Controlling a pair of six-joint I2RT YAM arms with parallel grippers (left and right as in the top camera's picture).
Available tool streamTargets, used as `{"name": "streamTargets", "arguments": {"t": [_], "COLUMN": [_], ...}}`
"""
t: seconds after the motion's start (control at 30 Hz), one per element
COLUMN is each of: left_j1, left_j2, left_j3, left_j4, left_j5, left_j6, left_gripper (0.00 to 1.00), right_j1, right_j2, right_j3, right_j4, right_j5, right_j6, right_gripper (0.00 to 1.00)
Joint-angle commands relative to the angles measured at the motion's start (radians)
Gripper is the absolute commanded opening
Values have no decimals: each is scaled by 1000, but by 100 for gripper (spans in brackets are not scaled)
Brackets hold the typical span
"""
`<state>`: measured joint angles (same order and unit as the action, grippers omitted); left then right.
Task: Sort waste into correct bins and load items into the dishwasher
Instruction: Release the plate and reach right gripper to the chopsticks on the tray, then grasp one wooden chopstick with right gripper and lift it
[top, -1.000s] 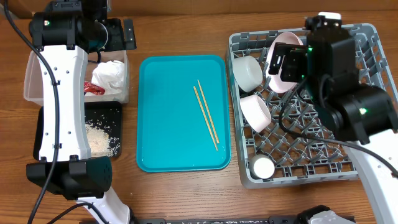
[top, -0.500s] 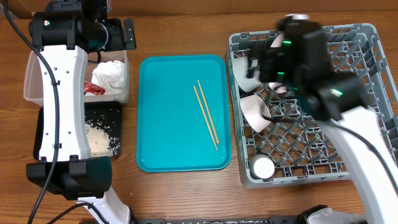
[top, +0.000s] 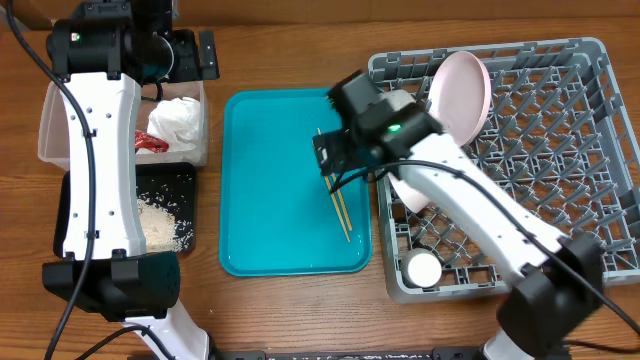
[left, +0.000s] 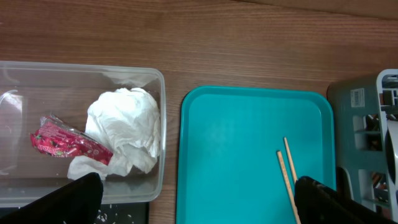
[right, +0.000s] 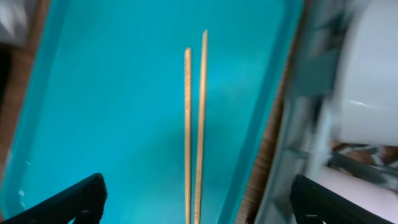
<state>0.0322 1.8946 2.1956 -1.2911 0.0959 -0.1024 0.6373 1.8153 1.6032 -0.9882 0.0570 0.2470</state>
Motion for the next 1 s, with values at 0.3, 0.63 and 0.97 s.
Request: {"name": "streamTargets", "arguments": {"t": [0.3, 0.63, 0.97], "left_j1": [-5, -5, -5], "left_j2": [-4, -5, -4], "left_j3": [-3, -3, -3], "left_j4": [1, 1, 1], "left_j5": [-2, -2, -2], "left_j6": [-10, -10, -10], "left_gripper": [100, 100, 100], "right_j1": [84, 108, 86], "right_j2": [135, 301, 355], "right_j3": [0, 0, 0], "right_j4": [133, 182, 206], "right_j5": [38, 27, 97], "right_j6": [-72, -37, -39], "right_gripper": [52, 25, 25]}}
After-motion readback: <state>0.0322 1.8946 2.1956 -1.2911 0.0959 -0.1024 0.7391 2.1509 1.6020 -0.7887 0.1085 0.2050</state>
